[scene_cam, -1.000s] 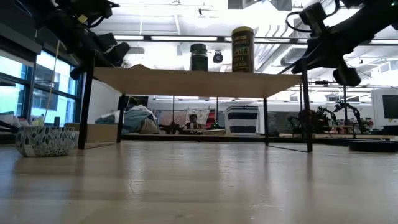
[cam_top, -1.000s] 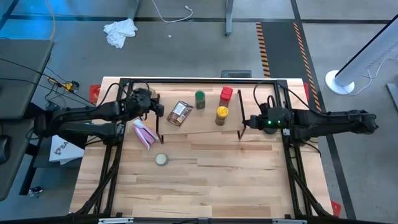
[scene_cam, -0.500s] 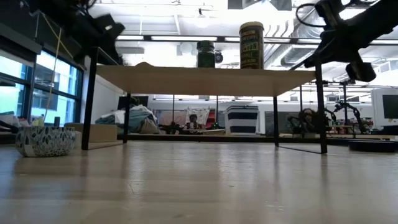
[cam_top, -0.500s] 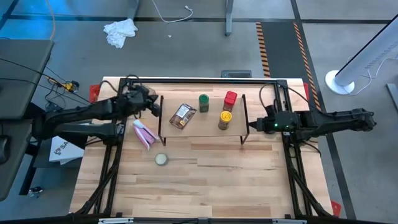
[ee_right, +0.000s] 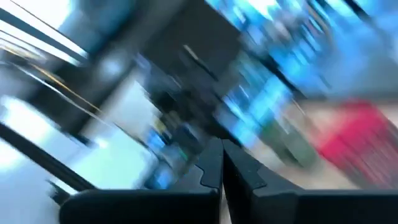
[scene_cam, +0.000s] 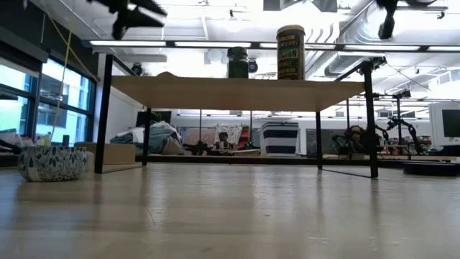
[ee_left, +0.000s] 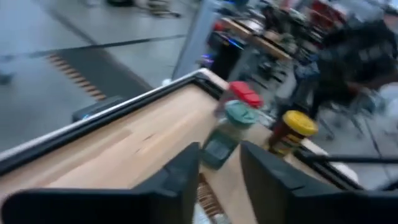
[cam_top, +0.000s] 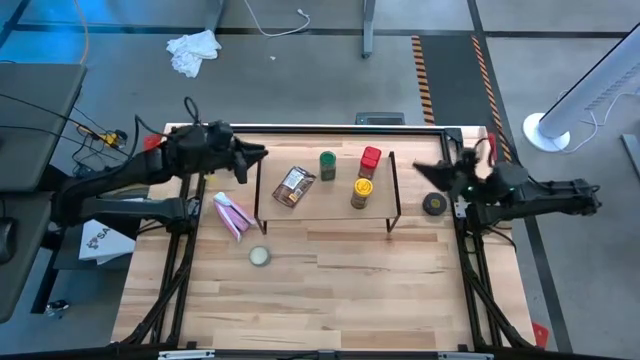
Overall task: Shelf spices
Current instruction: Remove the red spice can from the shelf
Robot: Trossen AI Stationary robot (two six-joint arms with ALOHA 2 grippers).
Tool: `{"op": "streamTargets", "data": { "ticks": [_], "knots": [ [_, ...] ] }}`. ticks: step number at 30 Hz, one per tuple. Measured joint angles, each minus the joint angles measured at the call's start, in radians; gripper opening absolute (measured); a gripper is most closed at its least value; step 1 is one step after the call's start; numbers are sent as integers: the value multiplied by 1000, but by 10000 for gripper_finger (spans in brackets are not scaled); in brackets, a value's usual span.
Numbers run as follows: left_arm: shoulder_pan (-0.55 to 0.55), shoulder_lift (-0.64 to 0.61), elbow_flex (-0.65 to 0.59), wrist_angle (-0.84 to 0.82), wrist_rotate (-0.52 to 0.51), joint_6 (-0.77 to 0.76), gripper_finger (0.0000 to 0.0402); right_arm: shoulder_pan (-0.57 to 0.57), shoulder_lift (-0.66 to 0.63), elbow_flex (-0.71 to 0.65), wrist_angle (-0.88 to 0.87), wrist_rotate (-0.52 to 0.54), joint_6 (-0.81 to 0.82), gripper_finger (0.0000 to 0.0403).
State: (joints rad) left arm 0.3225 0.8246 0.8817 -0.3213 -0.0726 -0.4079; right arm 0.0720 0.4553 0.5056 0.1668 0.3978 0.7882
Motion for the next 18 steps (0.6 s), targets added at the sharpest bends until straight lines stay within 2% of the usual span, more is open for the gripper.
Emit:
{"op": "streamTargets", "data": {
  "ticks": [2,4,7,11,16,18],
  "knots": [
    [0,39,50,-40,17,65,170,0,39,3,109,14,-64,3],
    [10,66,98,-91,12,109,204,0,93,40,85,14,-70,13],
    [33,87,148,-175,-15,129,246,0,203,132,-57,10,-44,48],
    [61,85,161,-209,-3,122,284,-23,371,302,-276,-16,-67,117],
    [79,80,163,-205,16,87,298,-147,542,605,-648,-47,-138,201],
    [83,81,163,-204,15,65,299,-212,612,718,-711,-124,-166,229]
  ]
}}
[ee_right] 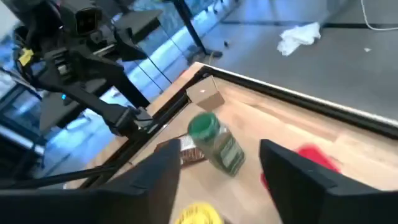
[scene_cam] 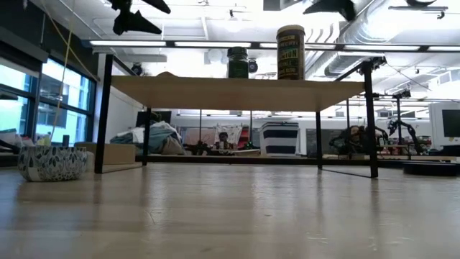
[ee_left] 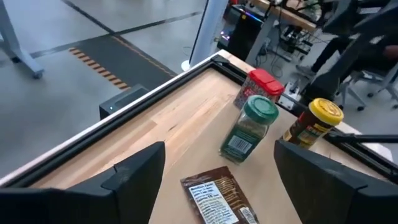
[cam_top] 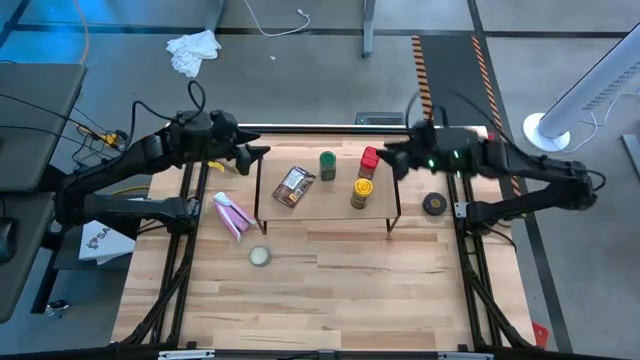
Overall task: Shelf spices
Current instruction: Remove the red spice can from the shelf
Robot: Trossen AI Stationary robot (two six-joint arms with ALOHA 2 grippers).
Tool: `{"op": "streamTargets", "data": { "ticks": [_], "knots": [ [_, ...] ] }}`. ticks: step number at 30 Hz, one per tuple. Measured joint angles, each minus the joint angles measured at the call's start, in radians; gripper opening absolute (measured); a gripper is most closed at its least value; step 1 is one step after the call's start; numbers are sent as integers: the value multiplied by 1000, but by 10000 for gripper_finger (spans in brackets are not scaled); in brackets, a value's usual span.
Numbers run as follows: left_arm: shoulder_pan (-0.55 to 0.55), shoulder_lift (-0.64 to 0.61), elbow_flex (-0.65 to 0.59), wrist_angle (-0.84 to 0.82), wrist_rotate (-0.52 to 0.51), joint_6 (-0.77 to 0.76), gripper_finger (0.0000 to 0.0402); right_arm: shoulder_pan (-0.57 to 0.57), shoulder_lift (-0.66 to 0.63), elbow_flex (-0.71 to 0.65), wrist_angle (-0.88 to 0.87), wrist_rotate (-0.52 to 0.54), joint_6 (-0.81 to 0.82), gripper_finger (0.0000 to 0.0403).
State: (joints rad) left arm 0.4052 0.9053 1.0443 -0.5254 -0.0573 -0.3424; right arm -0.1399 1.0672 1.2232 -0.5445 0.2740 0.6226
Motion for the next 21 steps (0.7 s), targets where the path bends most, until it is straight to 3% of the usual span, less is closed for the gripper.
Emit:
{"op": "streamTargets", "data": {
  "ticks": [3,5,8,12,16,21],
  "knots": [
    [1,-1,0,12,-24,-46,299,-77,119,170,-112,-144,-27,261],
    [1,0,0,29,-27,-47,299,-108,219,299,-289,-179,-76,274],
    [1,-1,0,57,-29,-47,299,-150,382,509,-602,-94,-47,278],
    [1,-1,0,57,-35,-63,299,-200,585,770,-888,-81,76,279],
    [1,-1,0,56,-52,-74,299,-179,741,947,-1032,-80,158,279],
    [1,-3,0,49,-57,-74,299,-134,812,1005,-1024,-45,291,279]
  ]
}}
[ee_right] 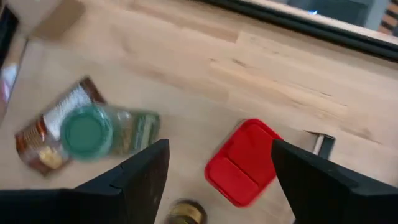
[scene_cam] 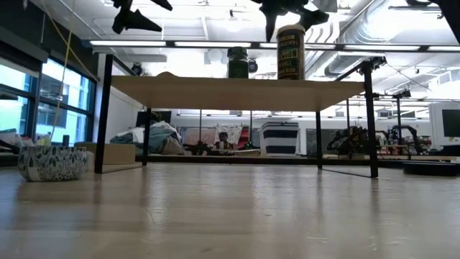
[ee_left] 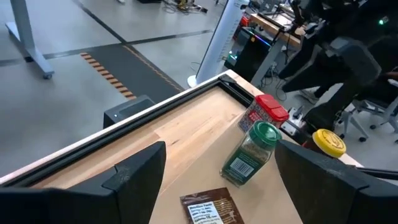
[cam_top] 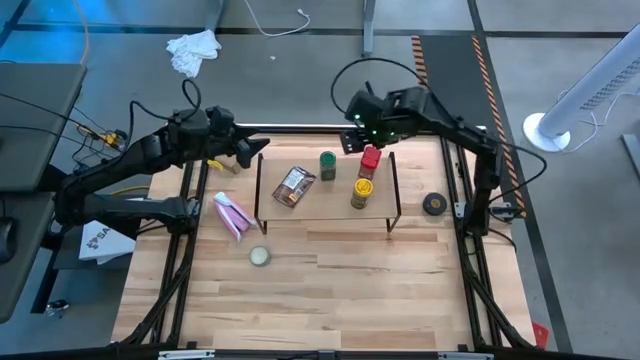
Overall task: Shelf spices
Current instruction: Remove the red spice can from the shelf
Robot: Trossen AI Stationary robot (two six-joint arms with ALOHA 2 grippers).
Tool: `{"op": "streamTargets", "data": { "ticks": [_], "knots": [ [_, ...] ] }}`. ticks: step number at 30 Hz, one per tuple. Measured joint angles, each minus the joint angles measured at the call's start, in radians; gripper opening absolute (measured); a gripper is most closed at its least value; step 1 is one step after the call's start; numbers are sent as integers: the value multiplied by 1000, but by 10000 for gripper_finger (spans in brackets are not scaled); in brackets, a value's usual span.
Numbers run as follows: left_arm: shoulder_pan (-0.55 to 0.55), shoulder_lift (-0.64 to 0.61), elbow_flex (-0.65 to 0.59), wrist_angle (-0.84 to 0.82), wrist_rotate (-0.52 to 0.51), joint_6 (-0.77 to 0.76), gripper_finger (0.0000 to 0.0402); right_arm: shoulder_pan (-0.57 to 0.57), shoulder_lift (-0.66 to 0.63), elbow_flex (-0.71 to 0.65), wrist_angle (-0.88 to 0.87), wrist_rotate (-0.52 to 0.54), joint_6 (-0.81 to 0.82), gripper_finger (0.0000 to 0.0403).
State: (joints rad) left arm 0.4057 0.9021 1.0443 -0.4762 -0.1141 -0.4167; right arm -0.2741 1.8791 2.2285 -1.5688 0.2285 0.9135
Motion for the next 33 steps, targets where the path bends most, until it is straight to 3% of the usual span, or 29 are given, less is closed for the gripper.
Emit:
{"op": "streamTargets", "data": {
  "ticks": [10,15,27,33],
  "knots": [
    [0,-11,0,-108,8,0,299,13,-52,-205,-5,35,294,251],
    [0,-21,0,-104,16,0,299,10,-77,-215,-3,64,388,216],
    [0,-23,0,-106,39,1,299,15,-53,-216,15,97,421,198],
    [0,-23,0,-107,43,25,299,15,-54,-214,66,25,403,198]
  ]
}}
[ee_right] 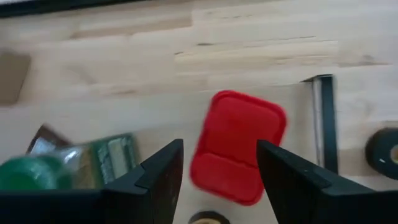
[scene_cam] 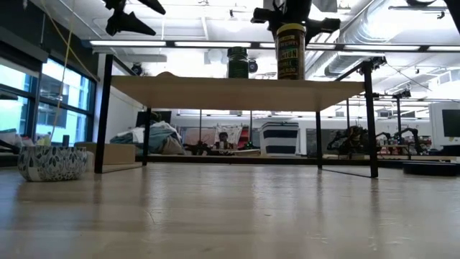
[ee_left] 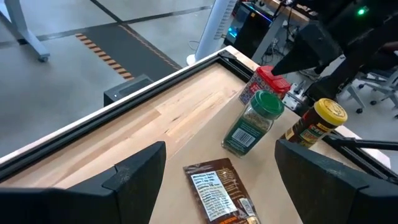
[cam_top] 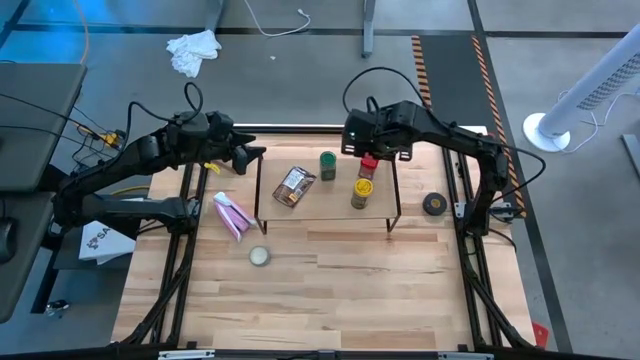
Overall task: Shelf spices
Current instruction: Remove the red spice can from the shelf
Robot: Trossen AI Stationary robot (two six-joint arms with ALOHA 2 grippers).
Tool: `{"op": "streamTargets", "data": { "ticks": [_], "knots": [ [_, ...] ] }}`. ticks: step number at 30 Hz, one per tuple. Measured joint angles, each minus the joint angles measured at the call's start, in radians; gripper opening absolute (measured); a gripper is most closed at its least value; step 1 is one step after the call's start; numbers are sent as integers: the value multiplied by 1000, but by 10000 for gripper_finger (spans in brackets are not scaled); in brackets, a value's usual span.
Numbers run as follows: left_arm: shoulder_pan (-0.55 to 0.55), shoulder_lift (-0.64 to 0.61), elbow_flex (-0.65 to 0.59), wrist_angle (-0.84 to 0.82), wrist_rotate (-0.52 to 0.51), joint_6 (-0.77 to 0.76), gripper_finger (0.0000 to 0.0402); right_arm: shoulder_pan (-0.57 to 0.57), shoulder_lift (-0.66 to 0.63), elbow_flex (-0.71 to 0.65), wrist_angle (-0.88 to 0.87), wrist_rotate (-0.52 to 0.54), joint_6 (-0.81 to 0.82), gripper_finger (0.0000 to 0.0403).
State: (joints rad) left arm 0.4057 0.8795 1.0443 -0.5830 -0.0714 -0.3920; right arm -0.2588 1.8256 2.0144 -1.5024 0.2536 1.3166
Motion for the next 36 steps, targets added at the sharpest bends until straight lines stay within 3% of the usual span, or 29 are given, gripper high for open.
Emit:
{"op": "streamTargets", "data": {
  "ticks": [7,15,19,28,32,36],
  "knots": [
    [0,0,0,0,10,9,299,0,0,1,63,-37,-34,198],
    [0,0,0,0,10,10,299,-1,0,1,8,-13,-121,198],
    [0,0,0,0,10,10,299,-1,0,1,-2,69,-31,198],
    [0,0,0,0,10,11,299,-3,-5,1,-68,52,-98,200],
    [0,0,0,0,10,19,299,-5,-5,1,-57,27,-152,228],
    [1,0,0,0,10,20,299,-5,-5,1,-34,27,-173,286]
  ]
}}
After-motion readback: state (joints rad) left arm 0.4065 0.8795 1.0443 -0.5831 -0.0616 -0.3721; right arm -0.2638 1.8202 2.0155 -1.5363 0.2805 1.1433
